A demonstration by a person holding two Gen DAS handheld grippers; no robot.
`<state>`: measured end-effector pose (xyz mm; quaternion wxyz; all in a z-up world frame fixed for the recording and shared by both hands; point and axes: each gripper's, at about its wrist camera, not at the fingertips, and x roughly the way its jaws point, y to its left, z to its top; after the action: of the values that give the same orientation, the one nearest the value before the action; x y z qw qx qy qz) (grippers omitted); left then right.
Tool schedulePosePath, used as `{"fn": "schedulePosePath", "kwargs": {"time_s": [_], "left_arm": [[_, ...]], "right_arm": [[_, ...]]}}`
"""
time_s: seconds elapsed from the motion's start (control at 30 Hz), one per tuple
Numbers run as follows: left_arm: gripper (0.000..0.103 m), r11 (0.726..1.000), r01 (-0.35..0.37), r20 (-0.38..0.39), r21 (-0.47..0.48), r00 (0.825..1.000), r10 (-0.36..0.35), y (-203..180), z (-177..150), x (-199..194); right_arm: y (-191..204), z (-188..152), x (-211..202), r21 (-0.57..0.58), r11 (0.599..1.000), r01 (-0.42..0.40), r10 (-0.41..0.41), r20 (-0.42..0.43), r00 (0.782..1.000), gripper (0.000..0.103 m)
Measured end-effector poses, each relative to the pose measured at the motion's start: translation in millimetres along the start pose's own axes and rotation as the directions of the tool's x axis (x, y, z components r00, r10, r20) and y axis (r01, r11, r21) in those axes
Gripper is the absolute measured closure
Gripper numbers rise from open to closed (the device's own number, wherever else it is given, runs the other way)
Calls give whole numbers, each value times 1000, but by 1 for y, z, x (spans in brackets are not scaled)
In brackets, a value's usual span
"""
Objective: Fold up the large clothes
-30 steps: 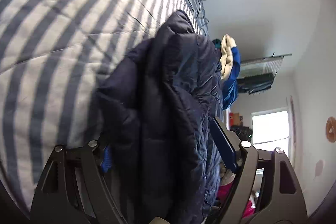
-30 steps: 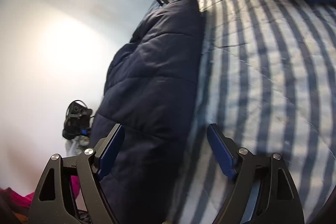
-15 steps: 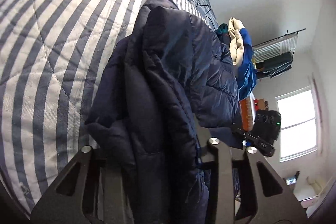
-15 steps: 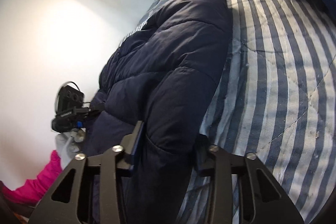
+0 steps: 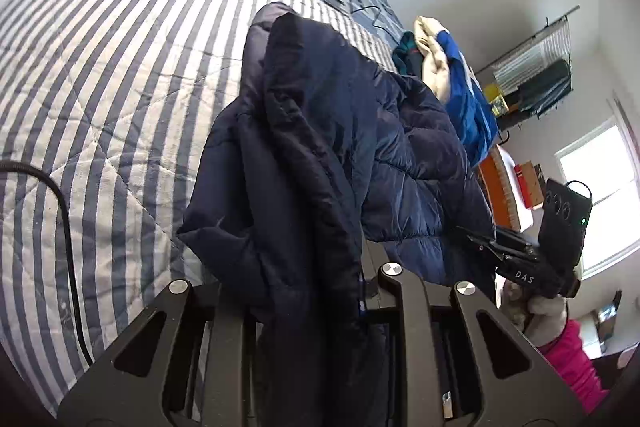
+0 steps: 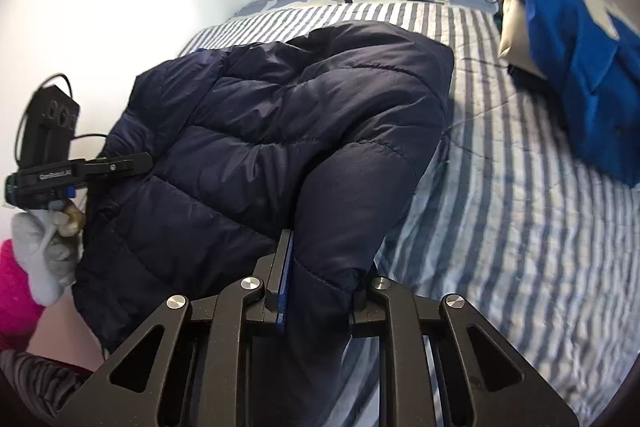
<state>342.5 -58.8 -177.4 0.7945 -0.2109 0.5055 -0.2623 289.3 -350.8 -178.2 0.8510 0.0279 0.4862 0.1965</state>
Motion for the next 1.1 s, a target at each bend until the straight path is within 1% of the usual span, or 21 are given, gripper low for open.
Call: {"fn": "schedulePosePath", "kwargs": {"time_s": [0.03, 0.13, 0.27, 0.33, 0.43, 0.57, 0.6, 0.67, 0.9, 1.1], "left_arm": [[82, 1000, 1, 2, 12, 1000, -1, -5, -1, -2], [82, 998, -9, 13, 55, 1000, 8, -24, -5, -6], [82, 994, -27, 27, 109, 999, 24, -49, -10, -12], [82, 990, -42, 35, 135, 999, 37, -59, -12, -14], [82, 977, -79, 60, 197, 996, 68, -83, -18, -18], [82, 952, -128, 106, 276, 989, 102, -119, -30, -26], [82, 941, -147, 123, 305, 986, 114, -130, -34, -26], [82, 924, -163, 143, 347, 983, 119, -145, -41, -29], [82, 876, -167, 175, 453, 980, 96, -196, -54, -22], [82, 843, -163, 190, 513, 979, 74, -229, -48, -13]], "right_arm": [[5, 0, -5, -14, 1000, 27, -27, -1, 1000, 85], [5, -4, -19, -43, 996, 73, -73, 8, 997, 86], [3, -13, -42, -73, 991, 114, -111, 38, 993, 86], [2, -15, -52, -80, 989, 124, -120, 54, 991, 86], [-2, -21, -68, -67, 990, 123, -118, 74, 990, 86], [-6, -33, -91, -65, 987, 145, -138, 106, 985, 87], [-9, -36, -97, -56, 987, 148, -141, 115, 983, 87], [-13, -37, -105, -40, 988, 150, -144, 128, 981, 87], [-29, -47, -146, 0, 981, 192, -189, 177, 966, 87], [-42, -48, -172, 27, 975, 223, -223, 210, 952, 88]]}}
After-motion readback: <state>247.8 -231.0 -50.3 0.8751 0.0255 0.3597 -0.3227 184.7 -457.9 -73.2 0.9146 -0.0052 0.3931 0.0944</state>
